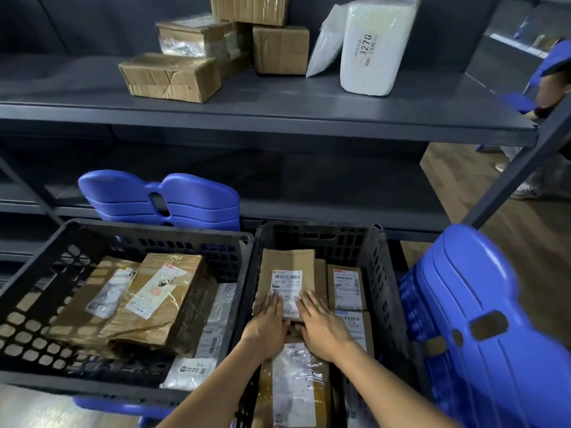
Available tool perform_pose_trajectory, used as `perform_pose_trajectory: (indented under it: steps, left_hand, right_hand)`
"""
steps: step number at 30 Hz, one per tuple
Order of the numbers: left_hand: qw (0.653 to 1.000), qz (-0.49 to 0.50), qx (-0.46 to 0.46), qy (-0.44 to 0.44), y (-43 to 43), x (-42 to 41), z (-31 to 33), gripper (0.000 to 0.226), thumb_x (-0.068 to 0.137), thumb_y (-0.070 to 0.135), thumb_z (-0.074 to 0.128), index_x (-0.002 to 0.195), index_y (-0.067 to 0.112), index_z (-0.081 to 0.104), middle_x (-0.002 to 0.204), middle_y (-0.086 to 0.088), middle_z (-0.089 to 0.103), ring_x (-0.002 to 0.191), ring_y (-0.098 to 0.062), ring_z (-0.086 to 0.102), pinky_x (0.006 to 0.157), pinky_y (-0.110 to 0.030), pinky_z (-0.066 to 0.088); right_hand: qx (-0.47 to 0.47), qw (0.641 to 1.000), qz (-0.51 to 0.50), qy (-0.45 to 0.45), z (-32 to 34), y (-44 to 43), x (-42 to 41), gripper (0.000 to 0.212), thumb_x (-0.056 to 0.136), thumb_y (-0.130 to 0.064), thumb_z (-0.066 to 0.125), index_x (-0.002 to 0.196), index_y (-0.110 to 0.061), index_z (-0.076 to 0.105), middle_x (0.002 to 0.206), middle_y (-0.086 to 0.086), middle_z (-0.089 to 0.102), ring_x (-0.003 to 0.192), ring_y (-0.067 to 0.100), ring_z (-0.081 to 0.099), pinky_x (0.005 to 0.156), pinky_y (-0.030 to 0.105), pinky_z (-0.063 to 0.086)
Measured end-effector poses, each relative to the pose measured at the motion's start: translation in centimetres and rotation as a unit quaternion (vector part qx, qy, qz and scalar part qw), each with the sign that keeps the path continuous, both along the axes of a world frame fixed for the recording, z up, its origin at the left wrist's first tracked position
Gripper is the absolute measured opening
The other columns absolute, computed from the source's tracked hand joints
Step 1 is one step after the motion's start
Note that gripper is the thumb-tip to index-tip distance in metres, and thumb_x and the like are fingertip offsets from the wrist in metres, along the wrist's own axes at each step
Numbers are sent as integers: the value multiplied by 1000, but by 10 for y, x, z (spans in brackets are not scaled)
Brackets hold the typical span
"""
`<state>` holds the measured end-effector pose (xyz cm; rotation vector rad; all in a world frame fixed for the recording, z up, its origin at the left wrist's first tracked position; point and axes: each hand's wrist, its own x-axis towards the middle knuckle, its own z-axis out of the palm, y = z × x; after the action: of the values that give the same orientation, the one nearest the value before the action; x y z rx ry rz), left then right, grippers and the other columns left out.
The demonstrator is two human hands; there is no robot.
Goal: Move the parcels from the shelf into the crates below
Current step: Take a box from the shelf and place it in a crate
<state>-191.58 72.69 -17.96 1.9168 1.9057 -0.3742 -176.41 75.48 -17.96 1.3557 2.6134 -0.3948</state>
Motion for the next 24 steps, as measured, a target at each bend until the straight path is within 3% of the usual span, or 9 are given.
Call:
perform_pose_trajectory:
  steps: [3,7,11,17,24]
  left_hand:
    - [1000,-3,-9,1,3,-1,1,62,105,35,13,152,2,-10,161,-13,-14,148,-26,-15,122,-38,-5]
    - [1000,2,1,-8,0,-1,7,62,105,35,16,152,3,-9,161,-11,-13,148,-24,-15,122,-37,-3]
    - [999,8,49,5,-1,-4,35,66,103,40,20,153,4,-1,162,-12,-5,150,-23,-9,123,-37,-1]
    - [995,12,95,26,15,-10,124,71,101,46,22,153,3,2,162,-11,1,150,-23,-4,122,-36,-3]
    - [969,-26,246,11,56,-9,244,73,101,48,27,153,3,6,162,-11,5,150,-23,0,122,-36,-1]
  right_hand:
    - [7,1000,0,1,-4,0,-1,59,102,-16,28,152,-10,-1,153,1,-21,147,23,-14,113,31,-8]
    - [-7,1000,-10,14,5,-2,-1,59,103,-29,25,153,-11,-1,159,3,-14,147,21,-14,114,30,-10]
    - [-1,999,-46,19,33,-1,3,60,103,-27,27,153,-14,-4,158,3,-16,148,22,-11,113,30,-10]
    - [53,995,-74,27,128,18,10,63,103,-40,24,153,-8,3,161,8,-2,149,22,-2,118,31,-1]
    - [163,979,-98,73,234,59,13,61,103,-40,27,153,-9,8,161,7,5,149,20,2,119,30,5]
